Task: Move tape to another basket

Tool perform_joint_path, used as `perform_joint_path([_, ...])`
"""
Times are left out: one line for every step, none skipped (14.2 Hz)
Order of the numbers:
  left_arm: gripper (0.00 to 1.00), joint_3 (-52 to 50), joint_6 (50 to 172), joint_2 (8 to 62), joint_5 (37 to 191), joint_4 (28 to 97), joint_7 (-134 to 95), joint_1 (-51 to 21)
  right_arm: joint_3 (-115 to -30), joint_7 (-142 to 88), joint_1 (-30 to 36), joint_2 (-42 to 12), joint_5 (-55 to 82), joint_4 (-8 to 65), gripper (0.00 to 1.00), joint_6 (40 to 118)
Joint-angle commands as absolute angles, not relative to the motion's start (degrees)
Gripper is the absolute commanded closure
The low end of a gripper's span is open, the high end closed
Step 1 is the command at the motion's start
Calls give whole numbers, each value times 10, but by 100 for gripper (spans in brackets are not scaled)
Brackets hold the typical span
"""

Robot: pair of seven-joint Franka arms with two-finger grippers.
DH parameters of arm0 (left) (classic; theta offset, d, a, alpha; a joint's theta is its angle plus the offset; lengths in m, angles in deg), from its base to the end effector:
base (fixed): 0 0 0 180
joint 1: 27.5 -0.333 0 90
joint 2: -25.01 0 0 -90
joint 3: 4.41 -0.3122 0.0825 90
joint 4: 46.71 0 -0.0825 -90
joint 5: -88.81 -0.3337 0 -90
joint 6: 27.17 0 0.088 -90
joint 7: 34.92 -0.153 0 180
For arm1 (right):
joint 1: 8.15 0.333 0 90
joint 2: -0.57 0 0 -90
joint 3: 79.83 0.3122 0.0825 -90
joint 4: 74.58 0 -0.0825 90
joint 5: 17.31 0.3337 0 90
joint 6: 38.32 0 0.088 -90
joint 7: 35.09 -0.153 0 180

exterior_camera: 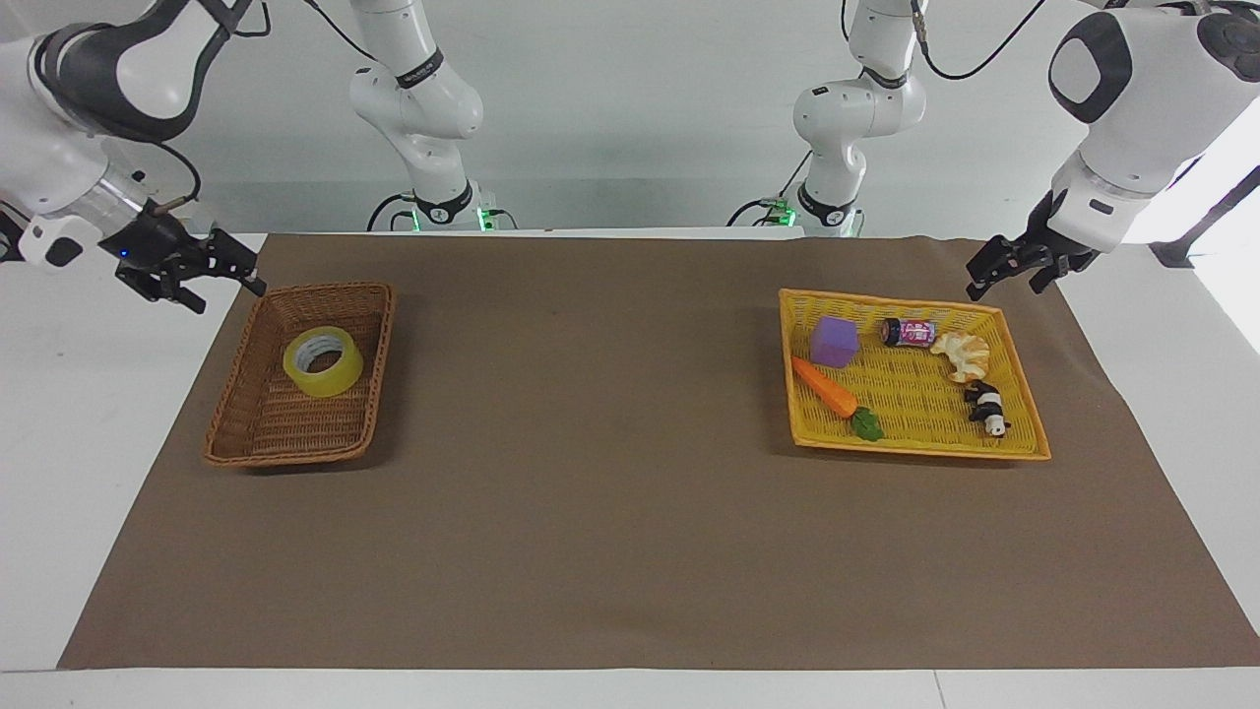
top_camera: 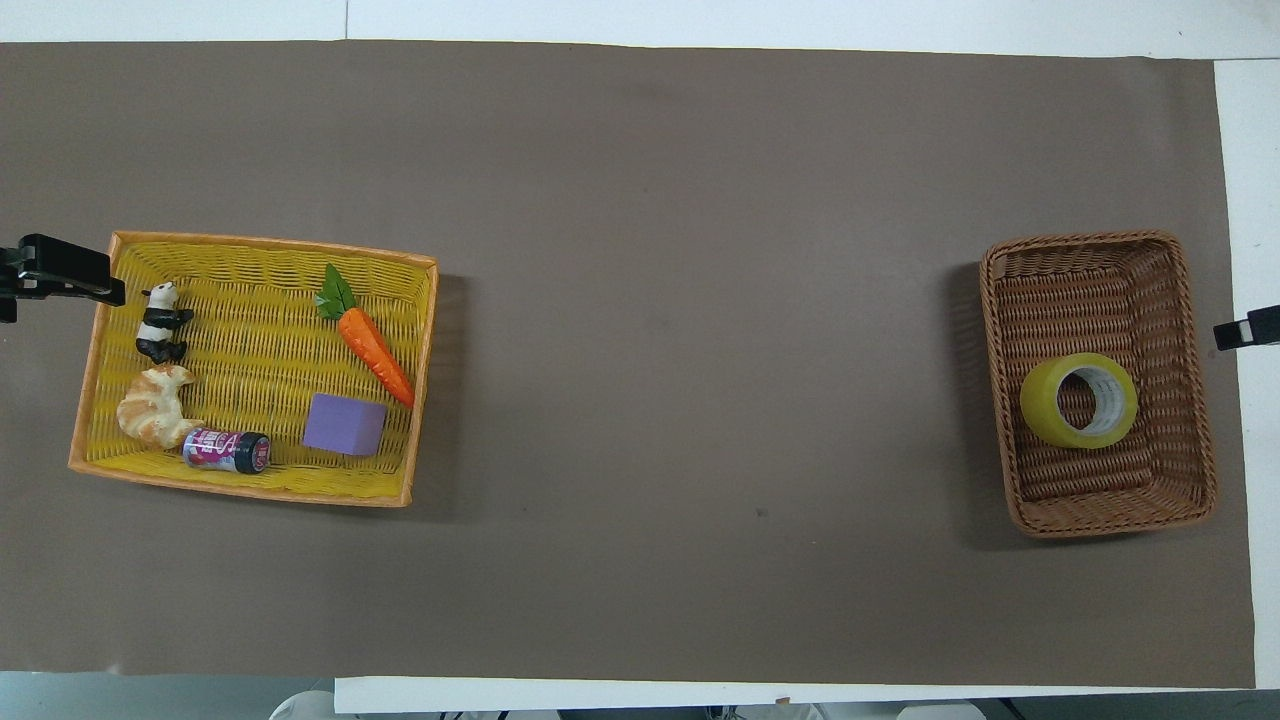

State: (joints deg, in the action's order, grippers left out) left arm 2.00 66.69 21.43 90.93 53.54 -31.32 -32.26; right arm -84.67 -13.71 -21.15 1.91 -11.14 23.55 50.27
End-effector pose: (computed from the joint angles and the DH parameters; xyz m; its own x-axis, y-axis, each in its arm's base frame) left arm 0.4840 -0.0207 0.5357 0.9980 0.0371 -0.0512 0.0385 -0.9989 0.0266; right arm 0.4635 -0.1321 0.5264 0.9936 0.0638 -0.0931 0.0490 -0.9870 -0.1532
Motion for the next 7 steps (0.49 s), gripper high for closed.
perform_joint_path([0, 17, 663, 199, 901, 550, -318, -322, -847, -191, -165, 7, -179, 150, 0, 424])
perform_joint_path([0, 17, 663, 199, 901, 550, -318, -322, -846, -195, -160, 8, -184, 141, 0, 403])
perform_joint_path([0, 17, 663, 199, 901, 550, -318, -322, -846, -195, -158, 12, -184, 141, 0, 396])
perform_joint_path([0, 17, 663, 199, 901, 550, -318, -322, -847, -197, -155, 15, -186, 144, 0, 394])
perform_joint_path([0, 17, 663, 199, 901, 550, -318, -322, -855, -201, -131, 21, -191, 146, 0, 388])
perform_joint_path([0, 17, 663, 199, 901, 550, -318, -322, -882, -215, -82, 22, -209, 145, 0, 375])
perform_joint_path([0, 17, 663, 199, 901, 550, -318, -322, -899, -220, -68, 19, -214, 141, 0, 373])
